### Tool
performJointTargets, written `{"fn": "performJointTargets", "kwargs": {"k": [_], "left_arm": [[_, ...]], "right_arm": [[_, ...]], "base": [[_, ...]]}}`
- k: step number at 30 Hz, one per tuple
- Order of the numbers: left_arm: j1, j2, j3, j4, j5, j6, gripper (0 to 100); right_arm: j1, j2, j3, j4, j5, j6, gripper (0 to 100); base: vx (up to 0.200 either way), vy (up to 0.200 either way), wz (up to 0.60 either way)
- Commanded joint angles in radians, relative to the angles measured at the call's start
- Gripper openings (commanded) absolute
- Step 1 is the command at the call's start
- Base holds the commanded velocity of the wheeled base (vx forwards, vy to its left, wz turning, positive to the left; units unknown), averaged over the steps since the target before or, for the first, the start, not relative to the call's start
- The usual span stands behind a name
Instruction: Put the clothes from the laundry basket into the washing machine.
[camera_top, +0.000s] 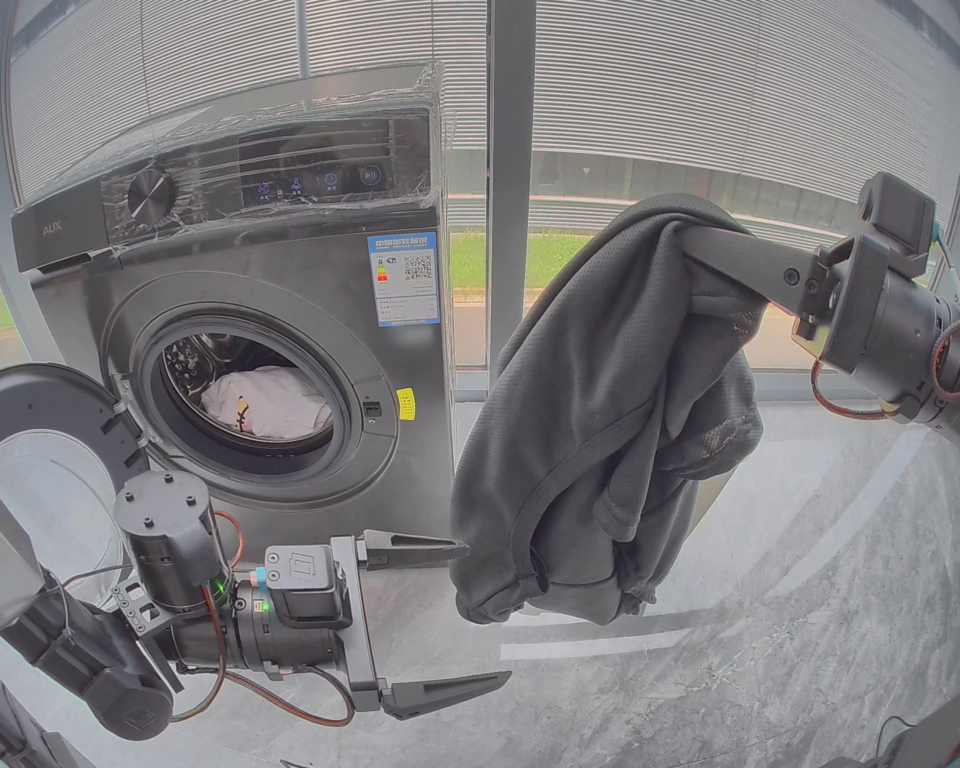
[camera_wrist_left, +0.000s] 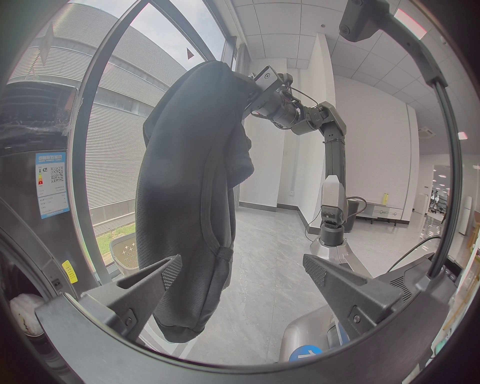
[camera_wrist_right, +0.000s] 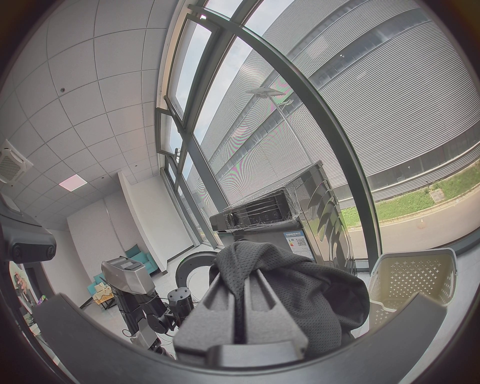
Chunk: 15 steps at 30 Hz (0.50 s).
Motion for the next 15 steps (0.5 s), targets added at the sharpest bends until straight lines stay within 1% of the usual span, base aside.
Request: {"fn": "performJointTargets", "kwargs": {"k": [1, 4, 10, 15], "left_arm": [[-0.003, 0.086, -0.023, -0.021, 0.002, -0.003, 100], [0.004, 0.114, -0.053, -0.02, 0.004, -0.003, 100], [-0.005, 0.131, -0.069, -0.024, -0.001, -0.003, 100], [-0.008, 0.135, -0.098, -0.024, -0.002, -0.003, 100]], "right_arm": [[0.003, 0.004, 0.001, 0.0, 0.0, 0.001, 0], [0.006, 0.002, 0.002, 0.0, 0.0, 0.003, 0], [0.03, -0.002, 0.005, 0.0, -0.008, 0.049, 0], [0.049, 0.001, 0.005, 0.0, -0.008, 0.049, 0]], "base": [[0.0, 0.0, 0.0], [0.0, 0.0, 0.0], [0.0, 0.0, 0.0], [0.0, 0.0, 0.0]]}}
